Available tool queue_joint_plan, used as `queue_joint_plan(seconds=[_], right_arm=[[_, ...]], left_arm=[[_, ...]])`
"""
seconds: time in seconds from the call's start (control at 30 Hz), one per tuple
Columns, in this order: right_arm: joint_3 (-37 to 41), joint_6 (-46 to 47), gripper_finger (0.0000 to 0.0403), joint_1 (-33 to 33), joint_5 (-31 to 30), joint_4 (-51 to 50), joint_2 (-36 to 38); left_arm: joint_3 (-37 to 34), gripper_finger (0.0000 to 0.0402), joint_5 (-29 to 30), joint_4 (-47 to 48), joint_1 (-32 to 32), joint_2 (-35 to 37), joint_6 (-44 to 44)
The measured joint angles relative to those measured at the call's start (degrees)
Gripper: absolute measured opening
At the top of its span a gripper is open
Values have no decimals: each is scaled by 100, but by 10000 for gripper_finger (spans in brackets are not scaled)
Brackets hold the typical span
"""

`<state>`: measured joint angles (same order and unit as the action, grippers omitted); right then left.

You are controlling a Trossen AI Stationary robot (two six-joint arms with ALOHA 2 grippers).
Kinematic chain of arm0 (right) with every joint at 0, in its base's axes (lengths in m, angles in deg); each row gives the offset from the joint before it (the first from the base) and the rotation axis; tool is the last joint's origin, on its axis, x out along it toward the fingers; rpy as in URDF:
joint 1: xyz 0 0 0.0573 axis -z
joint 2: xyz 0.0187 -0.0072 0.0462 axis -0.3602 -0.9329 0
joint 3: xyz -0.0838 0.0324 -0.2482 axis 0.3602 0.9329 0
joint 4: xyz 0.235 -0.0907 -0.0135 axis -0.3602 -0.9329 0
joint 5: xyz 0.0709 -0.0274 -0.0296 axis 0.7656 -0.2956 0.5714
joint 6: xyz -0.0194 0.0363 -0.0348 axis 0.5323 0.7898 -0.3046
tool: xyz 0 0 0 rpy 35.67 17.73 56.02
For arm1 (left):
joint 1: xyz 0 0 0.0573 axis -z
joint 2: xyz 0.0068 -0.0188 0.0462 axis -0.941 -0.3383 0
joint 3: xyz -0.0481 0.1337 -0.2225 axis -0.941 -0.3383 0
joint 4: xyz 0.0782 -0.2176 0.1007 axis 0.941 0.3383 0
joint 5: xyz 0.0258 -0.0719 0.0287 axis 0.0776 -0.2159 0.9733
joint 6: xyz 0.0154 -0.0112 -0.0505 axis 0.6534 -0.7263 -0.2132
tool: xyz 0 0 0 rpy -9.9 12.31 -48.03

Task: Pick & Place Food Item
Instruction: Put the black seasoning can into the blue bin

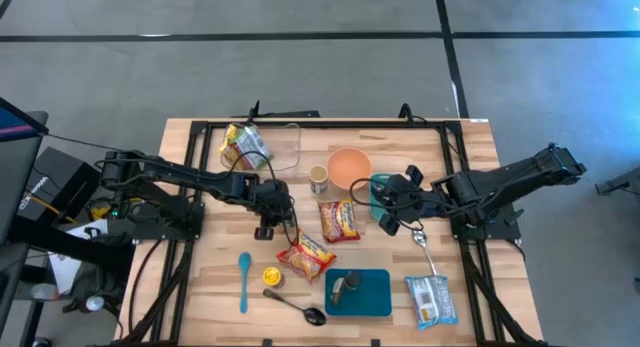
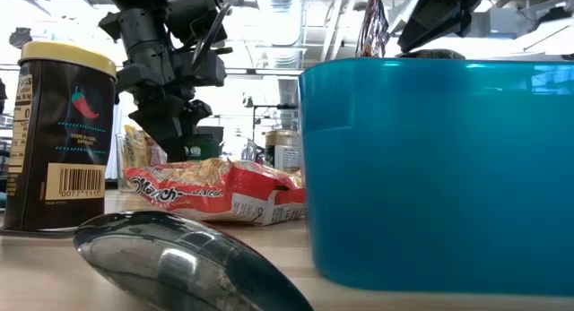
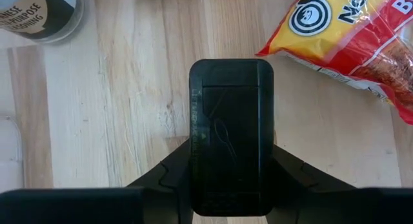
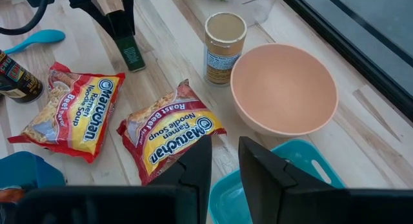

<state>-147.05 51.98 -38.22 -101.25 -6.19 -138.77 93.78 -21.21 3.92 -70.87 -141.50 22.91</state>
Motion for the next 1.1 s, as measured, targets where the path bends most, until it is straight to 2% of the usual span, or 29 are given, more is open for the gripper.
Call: queue_joint_plan(seconds=[0.2, 0.47, 0.63, 0.93, 1.1], right_arm=[[56, -6, 72, 0, -230, 187, 0], [883, -715, 72, 0, -278, 1771, -5], [1245, -1037, 72, 0, -251, 2565, -3], [1268, -1118, 72, 37, -150, 2767, -4], [1268, -1225, 72, 39, -188, 2762, -4]], left_arm=[[0, 120, 4, -7, -2, 55, -101], [0, 120, -6, -288, -2, 493, -554], [6, 123, -235, -692, -2, 828, -843], [5, 122, -545, -1776, -2, 827, -848], [204, 122, -545, -1843, -6, 751, -837]])
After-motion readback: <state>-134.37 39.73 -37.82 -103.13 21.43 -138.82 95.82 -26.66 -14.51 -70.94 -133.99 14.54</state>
